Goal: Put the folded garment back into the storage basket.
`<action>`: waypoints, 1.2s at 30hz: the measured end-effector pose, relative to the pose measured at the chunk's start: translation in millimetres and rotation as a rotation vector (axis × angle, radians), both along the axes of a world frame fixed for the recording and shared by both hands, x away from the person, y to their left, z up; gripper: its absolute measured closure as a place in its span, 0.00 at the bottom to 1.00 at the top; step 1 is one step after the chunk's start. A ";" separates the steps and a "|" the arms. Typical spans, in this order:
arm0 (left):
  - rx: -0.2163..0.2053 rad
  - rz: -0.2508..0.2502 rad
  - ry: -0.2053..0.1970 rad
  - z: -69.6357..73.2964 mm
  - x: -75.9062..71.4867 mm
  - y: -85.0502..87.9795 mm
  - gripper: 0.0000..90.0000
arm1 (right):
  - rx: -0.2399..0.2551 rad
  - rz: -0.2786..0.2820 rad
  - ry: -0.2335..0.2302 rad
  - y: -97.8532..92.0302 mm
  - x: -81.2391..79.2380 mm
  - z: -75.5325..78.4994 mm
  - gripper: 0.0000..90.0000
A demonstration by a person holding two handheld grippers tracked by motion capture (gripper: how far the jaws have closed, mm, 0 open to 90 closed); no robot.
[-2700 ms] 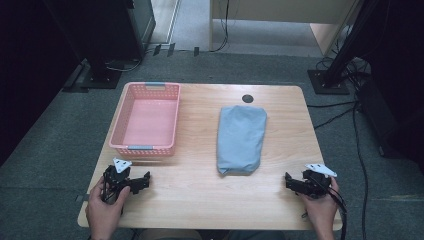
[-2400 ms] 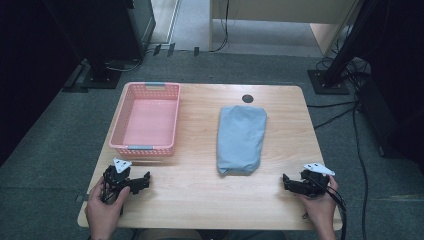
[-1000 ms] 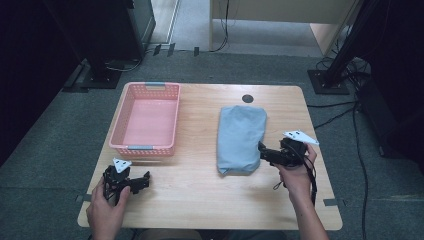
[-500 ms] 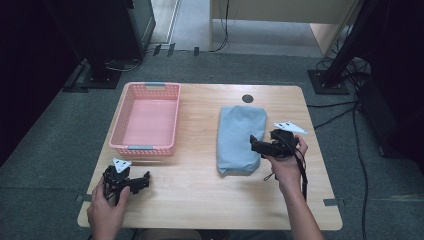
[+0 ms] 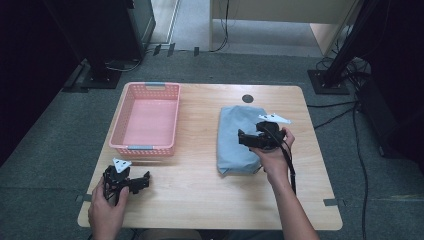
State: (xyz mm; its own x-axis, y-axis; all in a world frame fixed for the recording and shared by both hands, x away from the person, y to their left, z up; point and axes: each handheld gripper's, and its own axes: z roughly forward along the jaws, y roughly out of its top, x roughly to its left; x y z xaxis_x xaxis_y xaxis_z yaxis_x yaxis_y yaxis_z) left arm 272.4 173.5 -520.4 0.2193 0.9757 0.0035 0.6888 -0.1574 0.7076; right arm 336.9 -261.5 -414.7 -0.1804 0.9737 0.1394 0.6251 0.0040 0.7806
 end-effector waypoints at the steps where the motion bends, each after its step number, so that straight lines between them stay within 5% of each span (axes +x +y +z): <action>1: 0.000 0.000 0.000 0.0 0.0 0.0 0.00 | -0.003 0.002 -0.001 1.5 1.7 0.0 0.00; 36: -0.001 0.000 0.000 0.0 0.0 0.0 0.00 | -0.045 -0.042 0.087 30.6 51.4 -36.8 0.00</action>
State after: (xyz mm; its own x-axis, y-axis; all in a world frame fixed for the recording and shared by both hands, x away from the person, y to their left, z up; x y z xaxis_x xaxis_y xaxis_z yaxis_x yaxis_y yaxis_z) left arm 272.4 173.5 -520.5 0.2189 0.9757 0.0026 0.6887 -0.1564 0.7079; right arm 388.3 -230.9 -451.5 -0.1280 0.9858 0.1083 0.6906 0.0102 0.7231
